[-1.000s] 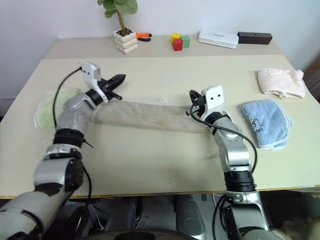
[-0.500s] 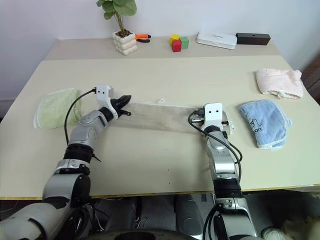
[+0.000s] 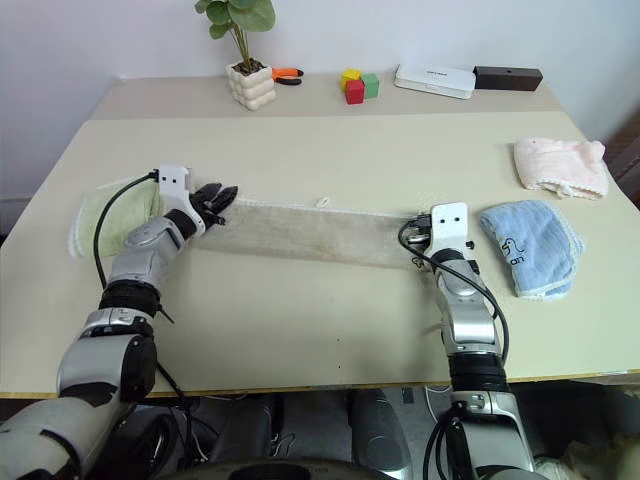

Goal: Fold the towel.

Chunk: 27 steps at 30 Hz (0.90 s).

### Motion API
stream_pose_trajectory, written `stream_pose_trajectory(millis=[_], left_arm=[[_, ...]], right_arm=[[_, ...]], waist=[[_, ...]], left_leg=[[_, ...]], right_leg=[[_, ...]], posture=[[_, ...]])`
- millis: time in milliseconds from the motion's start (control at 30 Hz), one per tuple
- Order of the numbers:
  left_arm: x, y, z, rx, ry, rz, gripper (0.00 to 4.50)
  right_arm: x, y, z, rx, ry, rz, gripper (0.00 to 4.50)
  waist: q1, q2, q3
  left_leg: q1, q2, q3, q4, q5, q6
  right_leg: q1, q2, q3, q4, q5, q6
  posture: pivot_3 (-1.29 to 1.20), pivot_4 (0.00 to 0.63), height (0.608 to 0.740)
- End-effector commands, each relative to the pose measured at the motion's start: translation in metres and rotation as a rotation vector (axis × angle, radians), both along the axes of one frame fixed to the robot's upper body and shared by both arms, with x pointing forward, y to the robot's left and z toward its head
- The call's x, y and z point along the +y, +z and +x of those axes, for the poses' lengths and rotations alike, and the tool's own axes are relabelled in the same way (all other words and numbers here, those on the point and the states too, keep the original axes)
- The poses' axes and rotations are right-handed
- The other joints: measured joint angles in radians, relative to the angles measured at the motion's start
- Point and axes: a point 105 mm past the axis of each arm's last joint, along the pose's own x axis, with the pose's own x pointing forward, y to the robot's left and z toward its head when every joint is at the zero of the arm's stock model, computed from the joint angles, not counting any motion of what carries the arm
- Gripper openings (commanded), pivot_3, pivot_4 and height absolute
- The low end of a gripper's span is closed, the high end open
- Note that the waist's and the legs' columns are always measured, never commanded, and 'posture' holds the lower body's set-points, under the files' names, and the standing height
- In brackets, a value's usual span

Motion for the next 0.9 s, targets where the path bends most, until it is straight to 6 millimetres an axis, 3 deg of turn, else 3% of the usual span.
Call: stream_pose_trajectory(millis=[33, 100, 267, 367, 533, 667, 767, 900], left_arm=[[-0.003, 0.041, 0.001, -0.119, -0.065, 0.015, 4.41], [-0.004, 0.048, -0.002, -0.138, -0.107, 0.035, 4.50], [-0.007, 0.067, -0.010, -0.185, -0.234, 0.049, 4.50], [-0.013, 0.072, -0.023, -0.165, -0.383, 0.009, 4.50], [-0.015, 0.078, -0.042, -0.234, -0.521, 0.153, 4.50], [-0.019, 0.071, -0.061, -0.170, -0.676, 0.199, 4.50], [-0.023, 0.069, -0.070, -0.147, -0.735, 0.197, 4.50], [-0.028, 0.072, -0.074, -0.152, -0.747, 0.190, 4.50]], right_arm=[[-0.007, 0.038, -0.007, -0.117, 0.015, 0.064, 3.42], [-0.005, 0.049, -0.017, -0.136, 0.057, 0.128, 4.45], [0.005, 0.066, -0.051, -0.127, 0.144, 0.360, 4.48], [0.010, 0.059, -0.071, -0.061, 0.177, 0.460, 4.48], [0.004, 0.039, -0.107, 0.026, 0.091, 0.626, 4.48], [-0.005, 0.023, -0.118, 0.068, -0.013, 0.638, 4.48], [-0.008, 0.000, -0.123, 0.131, -0.059, 0.556, 4.48], [-0.006, -0.009, -0.118, 0.120, -0.113, 0.631, 4.48]], waist=[[0.000, 0.000, 0.000], [0.000, 0.000, 0.000], [0.001, 0.000, 0.000], [0.001, 0.000, 0.000], [0.000, 0.000, 0.000], [-0.001, 0.000, 0.000], [0.000, 0.000, 0.000], [0.001, 0.000, 0.000]], left_leg=[[0.000, 0.000, 0.000, 0.000, 0.000, 0.000], [0.000, 0.000, 0.000, 0.000, 0.000, 0.000], [0.000, 0.000, 0.000, -0.001, 0.000, 0.000], [0.000, 0.000, 0.000, -0.001, 0.000, 0.000], [0.000, 0.001, 0.000, -0.002, 0.000, 0.000], [0.000, 0.001, 0.001, -0.002, 0.000, 0.000], [0.001, 0.001, 0.001, -0.003, 0.000, 0.000], [0.000, 0.001, 0.001, -0.003, 0.000, 0.000]], right_leg=[[0.000, 0.000, 0.000, 0.000, 0.000, 0.000], [0.000, 0.000, 0.000, 0.000, 0.000, 0.000], [0.000, 0.000, 0.000, 0.000, 0.000, 0.000], [0.000, 0.000, 0.000, 0.000, 0.000, 0.000], [0.000, 0.000, 0.000, -0.001, -0.001, -0.001], [0.000, 0.000, 0.001, -0.001, -0.001, -0.001], [0.000, 0.001, 0.001, -0.001, -0.001, -0.001], [0.000, 0.000, 0.001, -0.002, -0.001, -0.001]], posture=[[0.00, 0.150, 0.740], [0.00, 0.150, 0.740], [0.00, 0.150, 0.740], [0.00, 0.150, 0.740], [0.00, 0.150, 0.740], [0.00, 0.150, 0.740], [0.00, 0.150, 0.740], [0.00, 0.150, 0.740]])
